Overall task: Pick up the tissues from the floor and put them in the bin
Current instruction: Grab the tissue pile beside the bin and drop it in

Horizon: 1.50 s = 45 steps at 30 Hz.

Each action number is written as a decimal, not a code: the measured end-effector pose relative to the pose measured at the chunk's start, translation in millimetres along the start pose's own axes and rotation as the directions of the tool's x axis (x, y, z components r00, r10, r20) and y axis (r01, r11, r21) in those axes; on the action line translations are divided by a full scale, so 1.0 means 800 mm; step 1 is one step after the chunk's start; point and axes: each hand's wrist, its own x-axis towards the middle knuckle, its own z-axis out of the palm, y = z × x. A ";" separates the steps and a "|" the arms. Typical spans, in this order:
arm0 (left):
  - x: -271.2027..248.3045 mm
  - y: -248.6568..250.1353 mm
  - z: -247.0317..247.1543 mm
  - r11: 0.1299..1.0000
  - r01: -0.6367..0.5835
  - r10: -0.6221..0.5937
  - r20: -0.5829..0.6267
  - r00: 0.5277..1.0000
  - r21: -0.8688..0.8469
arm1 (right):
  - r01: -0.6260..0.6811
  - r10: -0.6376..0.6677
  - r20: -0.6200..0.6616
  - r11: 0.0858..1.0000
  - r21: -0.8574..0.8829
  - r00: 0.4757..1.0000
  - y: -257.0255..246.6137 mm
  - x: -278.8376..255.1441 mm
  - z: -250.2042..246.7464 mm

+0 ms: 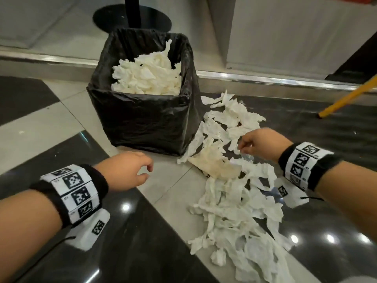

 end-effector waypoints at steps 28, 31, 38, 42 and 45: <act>0.089 0.250 0.257 0.999 0.036 -0.038 0.264 0.964 0.013 | 0.164 -0.199 0.265 0.975 0.148 0.944 0.099 -0.023 0.168; 0.086 0.233 0.253 0.972 0.145 -0.129 0.097 0.987 -0.185 | 0.243 -0.205 0.395 0.969 -0.050 0.896 0.104 -0.044 0.196; 0.089 0.215 0.197 0.918 0.171 -0.239 -0.154 0.959 -0.357 | 0.189 -0.192 0.322 0.981 0.042 0.927 0.094 -0.028 0.192; 0.084 0.206 0.197 0.892 0.111 -0.203 -0.169 0.964 -0.439 | 0.088 -0.116 0.058 0.931 0.353 0.992 0.087 -0.022 0.151; 0.077 0.202 0.209 0.941 0.085 -0.130 -0.120 0.984 -0.327 | 0.173 -0.185 -0.027 0.842 0.512 0.982 0.083 -0.028 0.128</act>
